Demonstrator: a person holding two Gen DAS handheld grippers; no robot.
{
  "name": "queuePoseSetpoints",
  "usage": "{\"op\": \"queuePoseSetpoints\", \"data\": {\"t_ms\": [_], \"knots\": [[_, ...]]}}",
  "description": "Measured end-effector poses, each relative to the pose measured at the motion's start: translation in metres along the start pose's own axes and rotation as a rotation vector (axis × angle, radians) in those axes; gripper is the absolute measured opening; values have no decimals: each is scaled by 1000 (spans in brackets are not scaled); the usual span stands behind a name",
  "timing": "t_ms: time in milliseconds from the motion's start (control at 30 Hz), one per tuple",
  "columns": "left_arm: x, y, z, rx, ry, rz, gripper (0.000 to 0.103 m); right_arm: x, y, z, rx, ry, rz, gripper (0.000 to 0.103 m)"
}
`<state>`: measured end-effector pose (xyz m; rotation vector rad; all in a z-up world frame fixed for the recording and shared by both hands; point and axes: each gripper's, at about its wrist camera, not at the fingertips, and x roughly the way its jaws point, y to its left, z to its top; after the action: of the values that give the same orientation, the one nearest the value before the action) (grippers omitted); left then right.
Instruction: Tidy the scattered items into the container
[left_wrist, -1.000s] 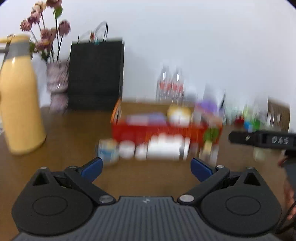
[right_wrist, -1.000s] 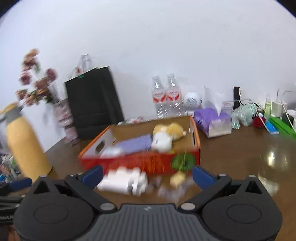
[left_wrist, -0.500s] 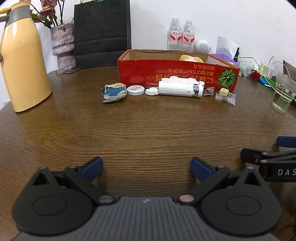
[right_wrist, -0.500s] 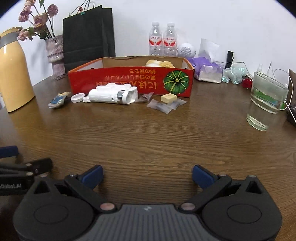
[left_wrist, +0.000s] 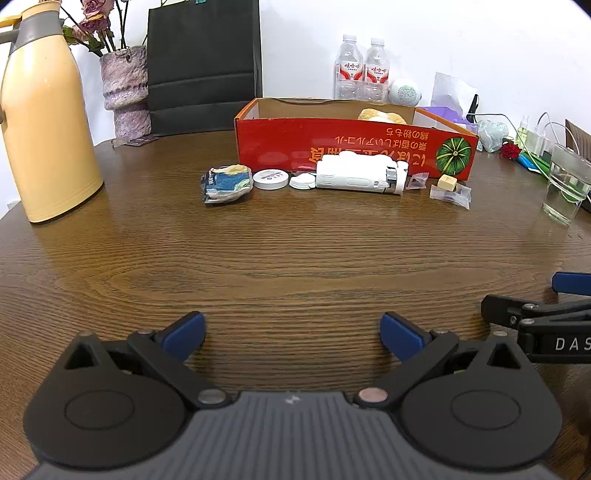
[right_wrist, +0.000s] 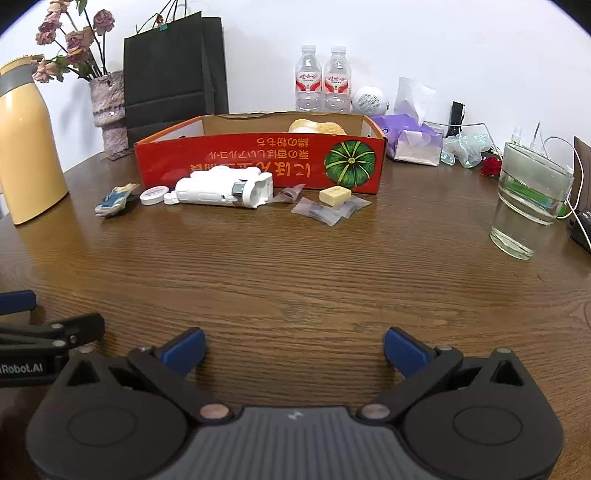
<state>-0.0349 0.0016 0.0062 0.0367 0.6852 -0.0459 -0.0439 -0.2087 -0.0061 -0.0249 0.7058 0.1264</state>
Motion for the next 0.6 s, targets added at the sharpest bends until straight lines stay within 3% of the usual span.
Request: {"op": "queuePoseSetpoints", "data": {"t_ms": [500,600], "knots": [[-2,1,-1,-3,-4,1,103,-2,0,-1,4,-1,-5,103],[-4,11,5,-53,-40,-32,103,-6,-6,0,16,-16,62,102]]}}
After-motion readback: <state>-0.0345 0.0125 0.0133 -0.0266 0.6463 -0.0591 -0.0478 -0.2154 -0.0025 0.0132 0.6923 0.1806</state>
